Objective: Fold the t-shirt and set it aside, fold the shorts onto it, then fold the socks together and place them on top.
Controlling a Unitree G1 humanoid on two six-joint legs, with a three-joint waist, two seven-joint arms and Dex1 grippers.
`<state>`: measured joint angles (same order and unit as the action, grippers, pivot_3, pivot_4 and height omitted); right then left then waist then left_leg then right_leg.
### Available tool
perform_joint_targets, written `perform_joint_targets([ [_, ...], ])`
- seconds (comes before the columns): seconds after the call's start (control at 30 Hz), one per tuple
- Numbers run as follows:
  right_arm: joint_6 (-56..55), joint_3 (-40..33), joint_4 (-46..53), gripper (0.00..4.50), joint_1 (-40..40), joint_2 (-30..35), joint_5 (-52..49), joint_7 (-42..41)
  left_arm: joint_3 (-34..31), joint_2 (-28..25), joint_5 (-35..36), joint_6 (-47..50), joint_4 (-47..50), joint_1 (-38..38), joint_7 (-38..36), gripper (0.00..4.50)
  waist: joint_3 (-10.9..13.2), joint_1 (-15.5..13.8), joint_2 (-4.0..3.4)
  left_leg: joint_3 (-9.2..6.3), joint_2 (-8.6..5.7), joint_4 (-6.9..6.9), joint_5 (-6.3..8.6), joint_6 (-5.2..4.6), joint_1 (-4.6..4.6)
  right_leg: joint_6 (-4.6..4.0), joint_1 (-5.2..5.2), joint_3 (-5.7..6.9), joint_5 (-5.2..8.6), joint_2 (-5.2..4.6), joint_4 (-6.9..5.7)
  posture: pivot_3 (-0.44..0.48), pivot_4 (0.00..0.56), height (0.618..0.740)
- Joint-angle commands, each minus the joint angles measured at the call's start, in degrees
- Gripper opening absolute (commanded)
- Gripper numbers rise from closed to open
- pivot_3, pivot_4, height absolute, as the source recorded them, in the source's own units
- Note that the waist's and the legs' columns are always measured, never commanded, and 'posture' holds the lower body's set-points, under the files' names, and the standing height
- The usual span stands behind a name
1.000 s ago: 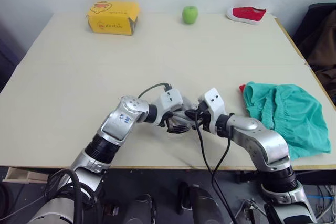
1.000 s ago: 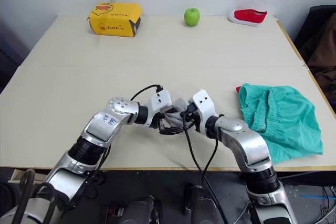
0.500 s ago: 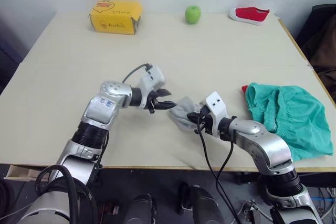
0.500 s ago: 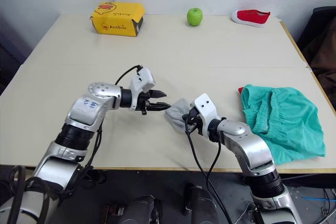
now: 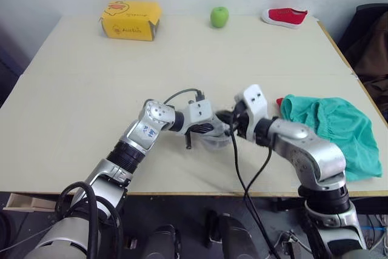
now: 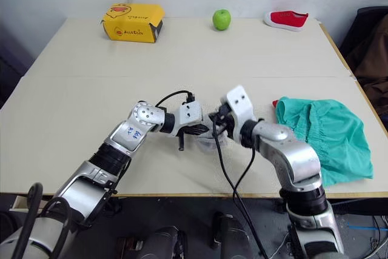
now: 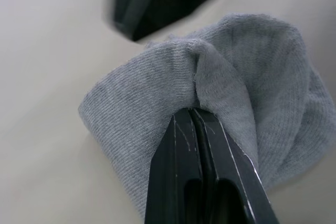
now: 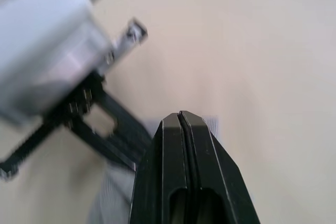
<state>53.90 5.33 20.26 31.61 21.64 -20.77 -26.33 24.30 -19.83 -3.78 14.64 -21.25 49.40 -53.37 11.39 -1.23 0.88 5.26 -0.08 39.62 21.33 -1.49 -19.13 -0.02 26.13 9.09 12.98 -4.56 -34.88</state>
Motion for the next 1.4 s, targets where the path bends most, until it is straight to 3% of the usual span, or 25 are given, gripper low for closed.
perform_joint_targets([
  [0.03, -2.7, 2.5, -5.0, 0.00, -1.5, -1.6, 2.6, 1.5, 0.4, -0.2, -1.7, -0.1, -1.3, -0.5, -0.1, 0.06, 0.0, 0.0, 0.00, 0.02, 0.00, 0.00, 0.00, -0.01, -0.03, 0.00, 0.00, 0.00, 0.00, 0.00, -0.03, 0.000, 0.150, 0.740],
  [0.2, -3.9, 4.1, -6.3, 0.00, -5.1, -1.9, 4.3, 1.9, -0.4, 0.0, -1.7, 0.7, -0.6, -0.4, 0.1, 0.06, 0.0, 0.0, 0.00, 0.03, -0.03, 0.01, -0.01, -0.07, -0.07, 0.01, -0.01, 0.01, -0.02, -0.02, -0.12, 0.000, 0.150, 0.740],
  [0.47, -3.2, 3.5, 5.3, 0.00, -14.9, 5.7, 3.5, -2.0, -1.3, -0.7, -1.9, -0.1, -2.1, -0.7, -0.1, 0.06, 0.0, -0.1, 0.00, -0.02, -0.01, 0.00, 0.02, -0.08, 0.00, 0.03, -0.08, 0.01, -0.01, -0.01, 0.10, 0.000, 0.150, 0.740],
  [0.63, 0.5, -2.7, 13.8, 0.00, -20.2, 9.0, -0.1, -2.2, -1.2, -0.7, -2.1, -0.8, -2.8, -0.9, -0.4, 0.06, 0.0, -0.1, 0.01, -0.02, 0.00, -0.01, 0.05, -0.09, -0.01, 0.04, -0.22, 0.01, 0.00, -0.01, 0.15, 0.000, 0.150, 0.740],
  [0.73, 11.4, -13.2, 18.5, 0.00, -22.2, 6.1, -10.5, -2.2, -1.0, -0.6, -2.5, -1.5, -3.0, -1.1, -0.2, 0.06, 0.0, -0.1, 0.01, -0.02, 0.02, -0.01, 0.06, -0.09, -0.03, 0.04, -0.24, 0.00, 0.00, 0.00, 0.15, 0.000, 0.150, 0.740],
  [0.83, 27.7, -26.1, 17.1, 0.54, -20.8, -4.4, -20.2, 0.8, -1.0, -0.4, -2.7, -1.9, -2.9, -1.5, 0.2, 0.00, 0.0, -0.1, 0.01, -0.04, 0.08, -0.01, 0.06, -0.07, -0.03, 0.04, -0.28, 0.01, 0.00, 0.02, 0.14, 0.000, 0.150, 0.740],
  [0.93, 37.2, -33.8, 12.6, 1.47, -16.1, -13.3, -22.4, 4.3, -1.1, -0.4, -3.0, -2.0, -2.9, -1.6, 0.9, 0.00, 0.0, 0.0, -0.04, -0.03, 0.10, -0.02, 0.06, -0.07, -0.02, 0.03, -0.33, 0.01, -0.01, 0.02, 0.12, 0.000, 0.150, 0.740],
  [1.23, 38.6, -46.5, -6.9, 4.38, -1.8, -31.0, -25.4, 23.4, -1.6, -0.8, -3.1, -0.7, -0.8, -2.5, 1.8, 0.00, -0.1, 0.9, -0.23, 0.01, 0.06, -0.06, 0.05, -0.10, 0.05, 0.00, -0.35, -0.01, -0.01, 0.01, -0.12, 0.000, 0.150, 0.740],
  [1.4, 37.9, -50.4, -15.9, 4.45, 5.6, -32.7, -22.9, 27.4, -1.8, -0.9, -3.5, 0.4, 0.7, -3.1, 2.1, 0.00, -0.2, 1.4, -0.35, 0.00, 0.06, -0.07, 0.04, -0.09, 0.13, 0.00, -0.41, -0.03, -0.01, 0.00, -0.15, 0.000, 0.150, 0.740],
])
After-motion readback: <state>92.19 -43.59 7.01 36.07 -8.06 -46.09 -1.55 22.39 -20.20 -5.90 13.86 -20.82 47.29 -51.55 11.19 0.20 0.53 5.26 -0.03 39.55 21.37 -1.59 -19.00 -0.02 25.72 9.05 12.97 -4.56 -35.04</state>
